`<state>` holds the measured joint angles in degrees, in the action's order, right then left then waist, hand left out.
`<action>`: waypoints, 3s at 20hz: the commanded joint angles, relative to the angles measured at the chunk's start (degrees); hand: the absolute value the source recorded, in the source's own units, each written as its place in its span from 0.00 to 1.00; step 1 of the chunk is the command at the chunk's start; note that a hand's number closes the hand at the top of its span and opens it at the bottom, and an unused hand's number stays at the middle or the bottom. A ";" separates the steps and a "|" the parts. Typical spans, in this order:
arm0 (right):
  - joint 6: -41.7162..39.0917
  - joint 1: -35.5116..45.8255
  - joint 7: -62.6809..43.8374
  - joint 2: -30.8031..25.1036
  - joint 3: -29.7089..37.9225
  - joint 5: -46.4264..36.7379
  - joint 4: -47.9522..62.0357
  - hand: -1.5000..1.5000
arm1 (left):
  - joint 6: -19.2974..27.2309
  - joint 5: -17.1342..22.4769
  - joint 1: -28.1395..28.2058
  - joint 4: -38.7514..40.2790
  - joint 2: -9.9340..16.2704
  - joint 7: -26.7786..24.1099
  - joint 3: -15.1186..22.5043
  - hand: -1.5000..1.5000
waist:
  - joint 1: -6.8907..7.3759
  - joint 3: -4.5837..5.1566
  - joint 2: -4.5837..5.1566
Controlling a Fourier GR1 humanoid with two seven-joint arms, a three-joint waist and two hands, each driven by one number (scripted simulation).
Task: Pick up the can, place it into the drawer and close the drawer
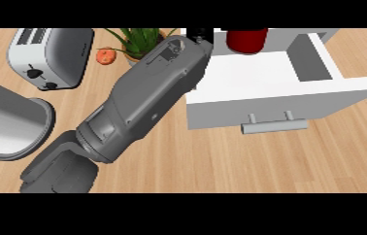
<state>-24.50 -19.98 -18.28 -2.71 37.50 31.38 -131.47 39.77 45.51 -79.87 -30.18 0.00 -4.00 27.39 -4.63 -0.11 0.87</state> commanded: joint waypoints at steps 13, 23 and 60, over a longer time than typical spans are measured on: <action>0.68 0.53 -1.30 1.10 -0.79 -1.05 -2.82 0.00 | 3.83 7.39 2.72 4.67 0.00 -5.83 6.83 0.00 | -0.29 0.03 0.20; -3.89 4.07 7.00 -2.41 0.95 -10.86 -4.41 0.00 | 5.20 11.49 0.63 3.98 0.00 -9.88 6.99 0.00 | -0.87 0.00 0.52; 16.17 43.33 23.14 -6.59 -38.14 -87.93 38.16 0.00 | 6.77 10.58 2.30 -6.51 7.13 -3.92 7.39 0.00 | 6.67 0.11 -0.84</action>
<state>-10.56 19.08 3.18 -7.74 0.81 -52.01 -101.87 46.50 57.12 -79.11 -34.18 4.93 -9.69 34.55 1.69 0.01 0.14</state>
